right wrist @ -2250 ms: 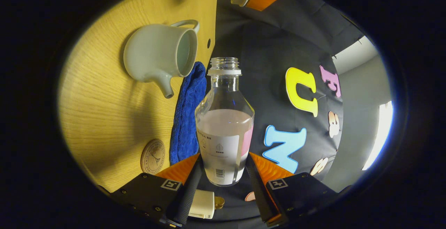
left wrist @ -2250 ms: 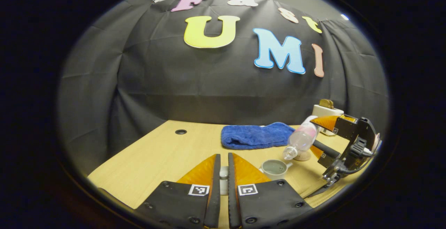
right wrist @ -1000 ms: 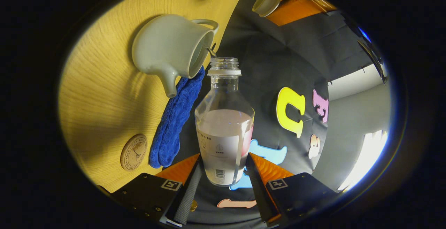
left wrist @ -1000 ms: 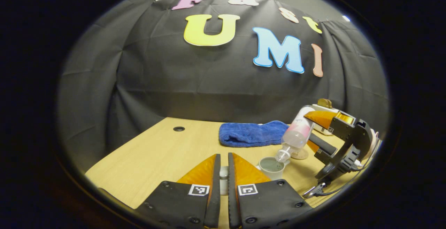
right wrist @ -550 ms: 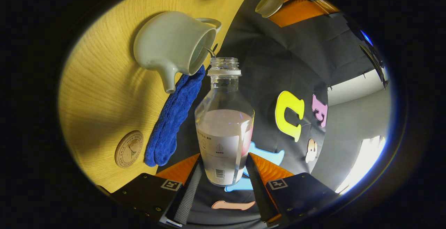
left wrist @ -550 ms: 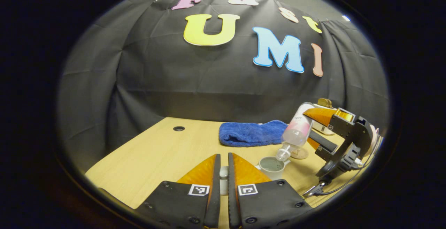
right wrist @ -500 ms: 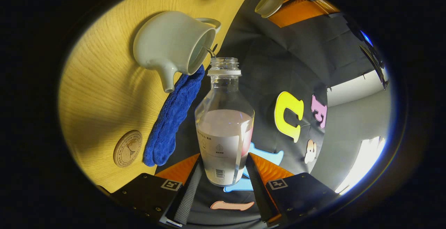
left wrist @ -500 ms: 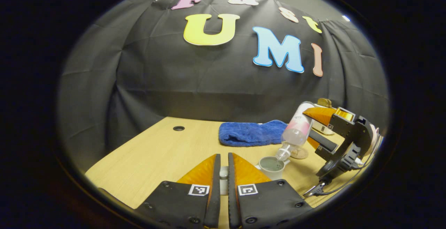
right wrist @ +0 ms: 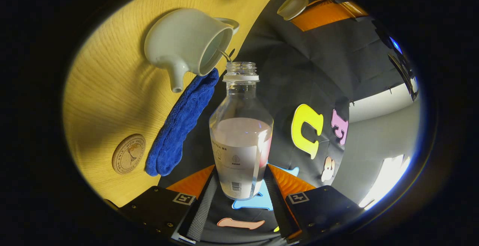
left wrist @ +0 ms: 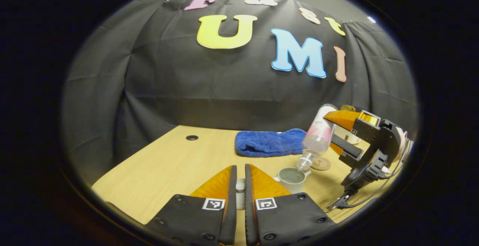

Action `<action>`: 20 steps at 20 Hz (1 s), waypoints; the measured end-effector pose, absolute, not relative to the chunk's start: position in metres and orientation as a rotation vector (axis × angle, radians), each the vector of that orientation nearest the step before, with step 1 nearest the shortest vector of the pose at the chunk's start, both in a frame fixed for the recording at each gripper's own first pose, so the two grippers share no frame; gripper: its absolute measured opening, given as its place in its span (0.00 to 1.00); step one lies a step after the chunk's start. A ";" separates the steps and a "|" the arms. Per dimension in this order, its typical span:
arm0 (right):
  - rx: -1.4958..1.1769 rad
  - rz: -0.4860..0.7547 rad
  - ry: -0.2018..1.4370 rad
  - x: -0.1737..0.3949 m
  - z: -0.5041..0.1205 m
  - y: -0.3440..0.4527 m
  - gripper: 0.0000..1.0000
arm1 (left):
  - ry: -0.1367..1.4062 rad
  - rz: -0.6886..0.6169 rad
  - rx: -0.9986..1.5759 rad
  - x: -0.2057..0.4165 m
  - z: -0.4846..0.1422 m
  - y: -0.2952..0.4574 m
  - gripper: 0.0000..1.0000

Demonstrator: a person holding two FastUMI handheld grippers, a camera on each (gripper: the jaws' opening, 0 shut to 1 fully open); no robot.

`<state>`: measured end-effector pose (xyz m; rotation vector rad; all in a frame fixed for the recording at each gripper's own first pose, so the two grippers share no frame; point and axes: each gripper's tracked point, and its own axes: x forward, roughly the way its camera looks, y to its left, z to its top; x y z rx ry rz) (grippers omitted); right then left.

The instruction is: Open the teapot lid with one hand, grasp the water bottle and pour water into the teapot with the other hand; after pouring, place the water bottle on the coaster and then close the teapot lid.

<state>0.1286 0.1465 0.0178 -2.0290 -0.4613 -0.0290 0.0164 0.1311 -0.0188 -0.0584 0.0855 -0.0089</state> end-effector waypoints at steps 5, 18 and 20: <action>-2.057 -0.039 -0.490 0.130 0.029 0.149 0.72 | 0.086 -0.011 -0.059 0.015 -0.020 0.131 0.16; -2.118 -0.039 -0.539 0.130 0.043 0.156 0.75 | 0.094 -0.019 -0.059 0.015 -0.022 0.129 0.16; -2.122 -0.040 -0.543 0.130 0.046 0.155 0.75 | 0.094 -0.021 -0.061 0.015 -0.023 0.129 0.16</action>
